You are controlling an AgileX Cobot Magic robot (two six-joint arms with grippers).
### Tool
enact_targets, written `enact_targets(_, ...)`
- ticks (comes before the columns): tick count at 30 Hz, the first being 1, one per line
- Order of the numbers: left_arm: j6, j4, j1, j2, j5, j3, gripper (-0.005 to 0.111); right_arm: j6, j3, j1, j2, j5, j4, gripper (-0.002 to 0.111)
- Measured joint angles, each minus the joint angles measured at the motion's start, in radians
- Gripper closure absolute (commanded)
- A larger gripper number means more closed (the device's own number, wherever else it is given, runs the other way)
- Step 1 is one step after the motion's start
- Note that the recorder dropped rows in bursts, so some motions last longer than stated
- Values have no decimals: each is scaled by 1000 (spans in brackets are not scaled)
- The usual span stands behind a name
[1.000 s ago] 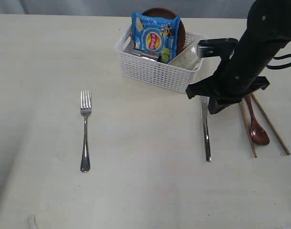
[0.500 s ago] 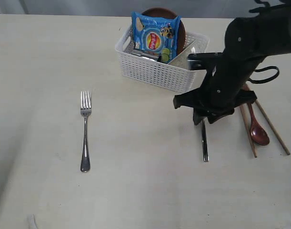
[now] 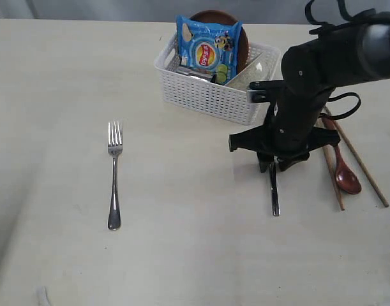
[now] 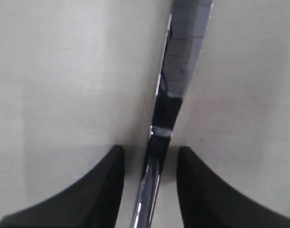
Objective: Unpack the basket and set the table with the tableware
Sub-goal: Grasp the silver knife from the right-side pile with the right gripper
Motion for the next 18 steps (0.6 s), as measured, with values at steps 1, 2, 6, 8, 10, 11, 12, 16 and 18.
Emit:
enact_targets(1, 0, 0, 0, 0, 0, 0, 107, 0, -2, 0, 5, 6, 0, 72)
enact_targets(2, 0, 0, 0, 0, 0, 0, 107, 0, -6, 0, 14, 10, 0, 74)
enact_targets(6, 0, 0, 0, 0, 0, 0, 107, -12, -20, 0, 40, 32, 14, 93)
enact_targets(8, 0, 0, 0, 0, 0, 0, 107, -29, -25, 0, 46, 37, 21, 107)
enact_targets(10, 0, 0, 0, 0, 0, 0, 107, -29, -29, 0, 48, 41, 25, 109)
enact_targets(11, 0, 0, 0, 0, 0, 0, 107, -29, -32, 0, 50, 42, 25, 109)
enact_targets(12, 0, 0, 0, 0, 0, 0, 107, -31, -32, 0, 50, 42, 25, 109)
enact_targets(16, 0, 0, 0, 0, 0, 0, 107, -41, -32, 0, 50, 42, 26, 109)
enact_targets(18, 0, 0, 0, 0, 0, 0, 107, -43, -32, 0, 48, 42, 26, 109)
